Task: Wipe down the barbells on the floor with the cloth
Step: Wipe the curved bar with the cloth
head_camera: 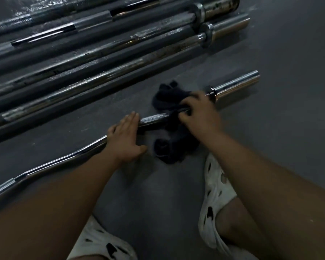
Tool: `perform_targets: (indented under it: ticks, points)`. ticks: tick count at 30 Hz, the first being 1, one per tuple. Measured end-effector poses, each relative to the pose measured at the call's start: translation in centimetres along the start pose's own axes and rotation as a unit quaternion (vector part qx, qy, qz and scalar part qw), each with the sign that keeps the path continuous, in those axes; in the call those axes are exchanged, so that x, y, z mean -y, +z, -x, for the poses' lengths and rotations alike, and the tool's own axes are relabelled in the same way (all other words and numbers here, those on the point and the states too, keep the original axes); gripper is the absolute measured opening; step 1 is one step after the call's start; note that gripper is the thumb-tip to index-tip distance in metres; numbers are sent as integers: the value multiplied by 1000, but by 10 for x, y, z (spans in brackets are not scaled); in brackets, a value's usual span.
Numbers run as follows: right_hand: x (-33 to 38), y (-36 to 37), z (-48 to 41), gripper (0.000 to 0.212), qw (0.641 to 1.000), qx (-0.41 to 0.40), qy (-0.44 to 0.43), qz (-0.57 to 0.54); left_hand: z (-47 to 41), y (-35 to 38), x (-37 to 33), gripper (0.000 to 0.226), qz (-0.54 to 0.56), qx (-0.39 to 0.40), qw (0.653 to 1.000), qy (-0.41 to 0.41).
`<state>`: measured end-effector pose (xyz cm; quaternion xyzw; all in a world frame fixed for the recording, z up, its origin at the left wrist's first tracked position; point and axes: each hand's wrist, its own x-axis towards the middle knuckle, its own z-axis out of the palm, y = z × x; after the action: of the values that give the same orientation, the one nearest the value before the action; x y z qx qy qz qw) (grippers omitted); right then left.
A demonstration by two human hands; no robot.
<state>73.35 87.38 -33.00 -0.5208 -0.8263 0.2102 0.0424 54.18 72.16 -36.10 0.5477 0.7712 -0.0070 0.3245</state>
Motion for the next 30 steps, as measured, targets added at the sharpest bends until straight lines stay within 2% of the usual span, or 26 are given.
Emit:
perform_targets:
  ticks: [2, 3, 4, 5, 7, 9, 10, 11, 13, 14, 15, 17, 19, 21, 22, 24, 25, 26, 28, 30]
  points:
    - [-17, -5, -12, 38, 988, -82, 121, -47, 0, 3, 1, 112, -6, -12, 1000, 6]
    - [-6, 4, -6, 37, 983, -92, 152, -38, 1, 6, 0, 111, -12, -23, 1000, 13]
    - [14, 18, 4, 36, 985, -86, 145, -24, 1, 9, -1, 110, -15, -36, 999, 17]
    - [37, 33, 17, 34, 992, -66, 101, -19, 2, 12, -3, 109, -14, -46, 999, 17]
    - [67, 47, 35, 31, 999, -4, -46, -19, 1, 13, -6, 106, -9, -50, 999, 10]
    - [56, 37, 22, 32, 990, 52, -128, -20, -2, 10, -8, 105, -12, -41, 999, 6]
    - [41, 30, 11, 33, 992, 39, -115, -28, -2, 9, -8, 105, -8, -41, 999, 8]
    - [24, 24, 1, 35, 997, -1, -64, -38, -2, 10, -8, 105, -3, -49, 999, 10]
    - [4, 17, 0, 41, 988, -89, 93, -81, 0, 12, -8, 105, -3, -58, 998, 10]
    - [10, 23, 8, 44, 981, -93, 146, -84, 0, 13, -9, 105, -7, -56, 998, 7]
    - [26, 30, 17, 47, 983, -75, 150, -68, -1, 12, -9, 105, -11, -53, 999, 4]
    - [57, 45, 30, 48, 998, -12, 55, -33, -3, 6, -9, 103, -16, -32, 999, 1]
    - [64, 42, 28, 47, 996, 54, -61, -33, -2, -3, -8, 103, -32, 2, 999, 3]
    - [42, 27, 12, 49, 993, 71, -89, -35, 5, -10, -3, 103, -55, 6, 998, -5]
    - [27, 21, 6, 50, 997, 43, -45, -42, 11, -11, 1, 102, -63, -3, 998, -18]
    - [6, 15, 5, 53, 989, -29, 120, -79, 29, -7, 11, 100, -80, -25, 995, -61]
    - [11, 17, 12, 55, 981, -27, 178, -78, 38, -3, 14, 101, -90, -31, 992, -80]
    - [25, 22, 22, 57, 983, -4, 173, -62, 46, 2, 17, 102, -99, -34, 990, -92]
    - [60, 37, 41, 60, 996, 77, 20, -33, 54, 7, 19, 104, -113, -44, 987, -101]
    - [81, 42, 47, 56, 974, 171, -148, -26, 61, 5, 15, 101, -112, -44, 987, -107]
